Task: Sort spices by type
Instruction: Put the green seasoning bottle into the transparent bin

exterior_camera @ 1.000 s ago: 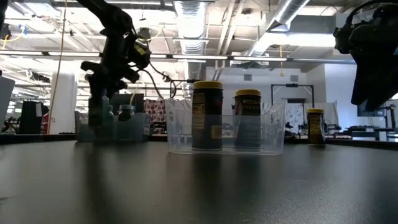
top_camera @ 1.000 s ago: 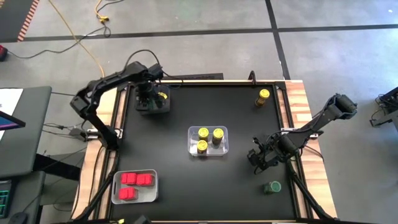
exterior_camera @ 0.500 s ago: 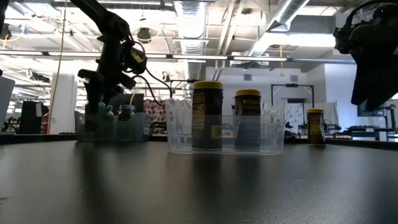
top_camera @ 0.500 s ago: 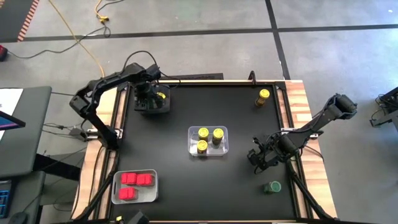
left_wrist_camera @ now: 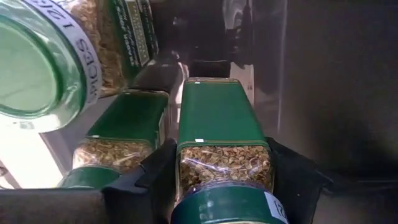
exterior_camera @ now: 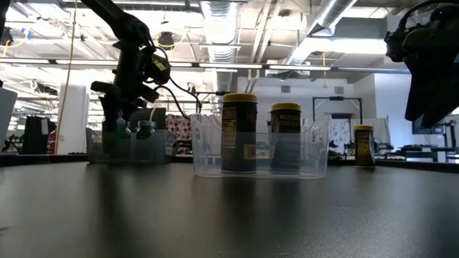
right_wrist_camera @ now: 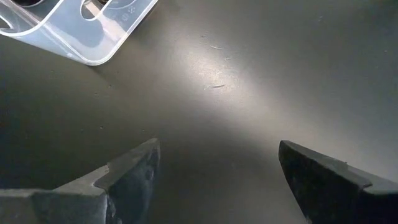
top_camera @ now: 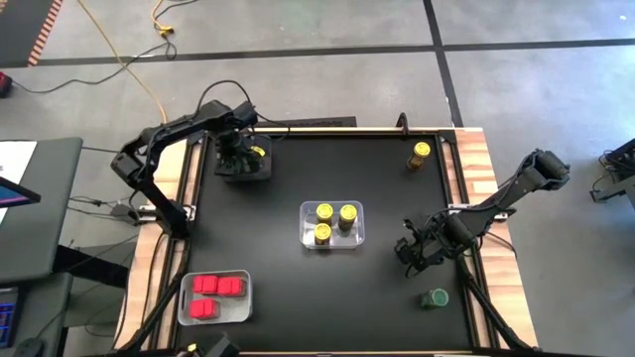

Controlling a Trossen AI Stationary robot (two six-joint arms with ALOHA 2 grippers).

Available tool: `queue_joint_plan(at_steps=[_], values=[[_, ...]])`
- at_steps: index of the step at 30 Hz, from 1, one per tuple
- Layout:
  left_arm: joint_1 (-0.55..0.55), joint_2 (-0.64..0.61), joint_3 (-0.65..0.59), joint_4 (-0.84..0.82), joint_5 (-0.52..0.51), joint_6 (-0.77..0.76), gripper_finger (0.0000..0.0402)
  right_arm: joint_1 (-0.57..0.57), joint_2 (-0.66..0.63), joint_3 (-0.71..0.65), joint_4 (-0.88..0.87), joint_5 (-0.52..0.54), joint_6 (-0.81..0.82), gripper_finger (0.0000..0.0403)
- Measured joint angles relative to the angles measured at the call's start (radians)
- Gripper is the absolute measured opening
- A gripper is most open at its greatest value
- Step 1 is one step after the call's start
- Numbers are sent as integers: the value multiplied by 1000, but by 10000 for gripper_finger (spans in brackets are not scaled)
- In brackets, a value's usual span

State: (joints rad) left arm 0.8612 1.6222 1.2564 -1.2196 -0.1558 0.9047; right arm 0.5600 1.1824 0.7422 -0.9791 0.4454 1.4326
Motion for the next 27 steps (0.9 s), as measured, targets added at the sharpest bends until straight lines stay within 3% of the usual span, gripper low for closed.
queue_joint_plan(at_steps=[11, 27], values=[[-5, 0, -97, 60, -1, -37, 194, 0, 0, 0, 1, 0, 0, 356], [-26, -1, -101, 66, -5, -11, 195, 0, 0, 0, 1, 0, 0, 356]])
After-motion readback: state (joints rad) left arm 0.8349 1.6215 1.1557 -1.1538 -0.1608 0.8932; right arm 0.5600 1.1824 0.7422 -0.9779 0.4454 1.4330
